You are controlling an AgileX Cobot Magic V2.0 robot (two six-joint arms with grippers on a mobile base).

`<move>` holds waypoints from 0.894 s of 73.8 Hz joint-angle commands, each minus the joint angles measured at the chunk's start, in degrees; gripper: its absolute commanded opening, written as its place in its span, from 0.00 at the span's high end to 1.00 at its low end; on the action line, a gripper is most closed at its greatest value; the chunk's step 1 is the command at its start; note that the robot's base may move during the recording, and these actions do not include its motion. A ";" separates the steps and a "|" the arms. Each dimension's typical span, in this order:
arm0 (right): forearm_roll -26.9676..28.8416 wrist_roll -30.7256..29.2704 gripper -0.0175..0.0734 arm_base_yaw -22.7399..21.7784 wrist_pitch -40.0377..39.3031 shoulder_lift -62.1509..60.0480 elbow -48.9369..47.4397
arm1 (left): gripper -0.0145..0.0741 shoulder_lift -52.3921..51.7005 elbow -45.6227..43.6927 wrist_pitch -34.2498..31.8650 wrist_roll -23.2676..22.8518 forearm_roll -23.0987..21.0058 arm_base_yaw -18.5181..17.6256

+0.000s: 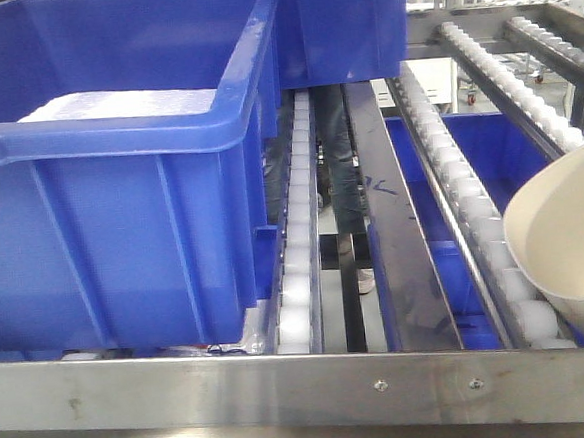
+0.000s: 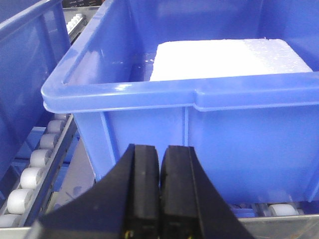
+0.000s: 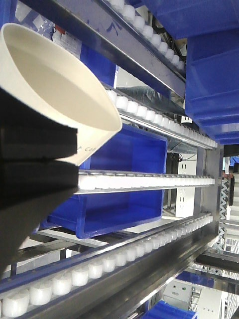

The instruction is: Move white bin to right shelf second layer

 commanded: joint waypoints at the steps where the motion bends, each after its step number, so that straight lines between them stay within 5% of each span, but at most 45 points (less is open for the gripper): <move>1: -0.62 0.07 0.78 0.11 -4.89 -1.14 -0.98 | 0.74 -0.79 2.11 -4.91 -0.30 0.00 -0.19; 66: -0.62 0.07 0.78 0.11 -4.89 -1.14 -0.98 | 0.74 -0.79 2.11 -4.91 -0.30 0.00 -0.19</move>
